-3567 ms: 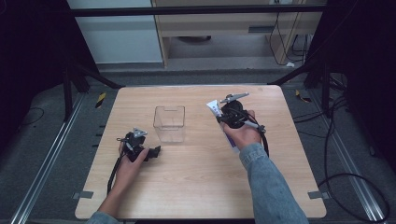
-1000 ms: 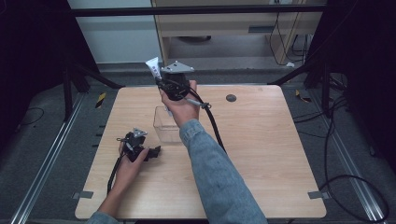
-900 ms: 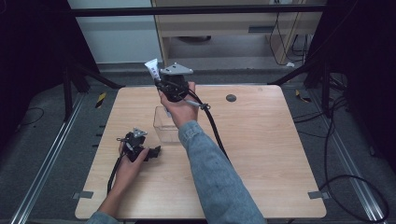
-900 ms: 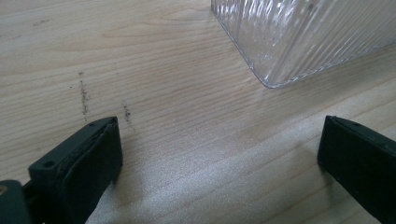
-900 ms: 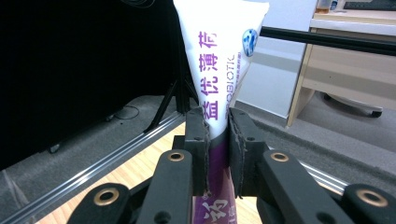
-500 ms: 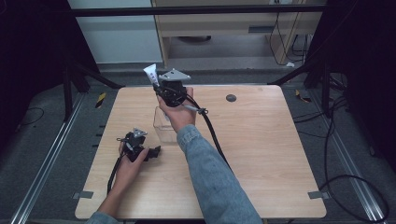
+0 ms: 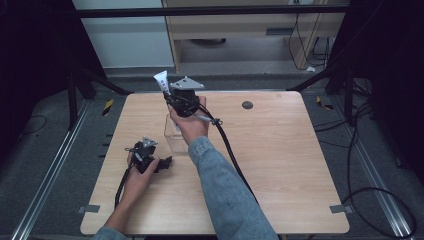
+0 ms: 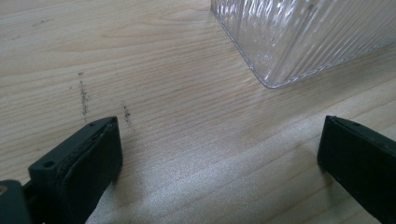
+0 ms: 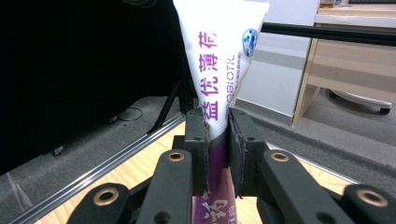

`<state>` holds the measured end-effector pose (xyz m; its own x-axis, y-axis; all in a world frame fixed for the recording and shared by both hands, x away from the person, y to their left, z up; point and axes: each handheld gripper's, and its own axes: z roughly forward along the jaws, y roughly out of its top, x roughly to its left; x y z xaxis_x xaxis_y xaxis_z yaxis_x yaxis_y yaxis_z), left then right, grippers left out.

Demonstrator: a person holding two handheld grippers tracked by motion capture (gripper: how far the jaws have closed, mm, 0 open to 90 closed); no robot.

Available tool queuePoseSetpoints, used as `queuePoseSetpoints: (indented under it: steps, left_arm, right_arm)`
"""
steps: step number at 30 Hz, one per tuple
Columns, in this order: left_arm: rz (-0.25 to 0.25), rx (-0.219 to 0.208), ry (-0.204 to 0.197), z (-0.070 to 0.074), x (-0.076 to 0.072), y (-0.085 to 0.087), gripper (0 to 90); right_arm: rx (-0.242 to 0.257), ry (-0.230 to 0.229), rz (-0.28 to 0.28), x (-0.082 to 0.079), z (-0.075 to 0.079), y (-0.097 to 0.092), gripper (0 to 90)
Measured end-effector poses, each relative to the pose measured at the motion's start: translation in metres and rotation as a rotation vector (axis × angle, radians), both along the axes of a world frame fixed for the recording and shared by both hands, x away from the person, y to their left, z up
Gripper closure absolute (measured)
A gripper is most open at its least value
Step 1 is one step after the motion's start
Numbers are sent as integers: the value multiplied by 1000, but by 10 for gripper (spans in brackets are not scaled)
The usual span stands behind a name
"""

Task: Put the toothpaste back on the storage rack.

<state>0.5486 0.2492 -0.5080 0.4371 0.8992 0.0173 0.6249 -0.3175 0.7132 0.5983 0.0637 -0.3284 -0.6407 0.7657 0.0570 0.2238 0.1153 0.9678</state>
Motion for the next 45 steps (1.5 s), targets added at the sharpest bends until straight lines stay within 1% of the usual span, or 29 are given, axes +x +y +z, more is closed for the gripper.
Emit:
queuePoseSetpoints:
  steps: [11, 18, 19, 23, 30, 37, 45]
  left_arm:
    - [0, 0, 0, 0, 0, 0, 0]
    - [-1, 0, 0, 0, 0, 0, 0]
    - [-1, 0, 0, 0, 0, 0, 0]
    - [0, 0, -1, 0, 0, 0, 0]
    - [0, 0, -1, 0, 0, 0, 0]
    - [0, -1, -1, 0, 0, 0, 0]
    - [-1, -1, 0, 0, 0, 0, 0]
  right_arm:
    - [2, 1, -4, -1, -5, 0, 789]
    - [-6, 6, -3, -1, -8, 1, 789]
    - [-14, 5, -2, 0, -9, 2, 789]
    - [-22, 10, -5, 1, -13, 3, 788]
    - [-25, 10, -1, 2, -18, 5, 788]
    - [-26, 25, -6, 4, -24, 4, 788]
    - [-31, 27, -11, 5, -27, 4, 788]
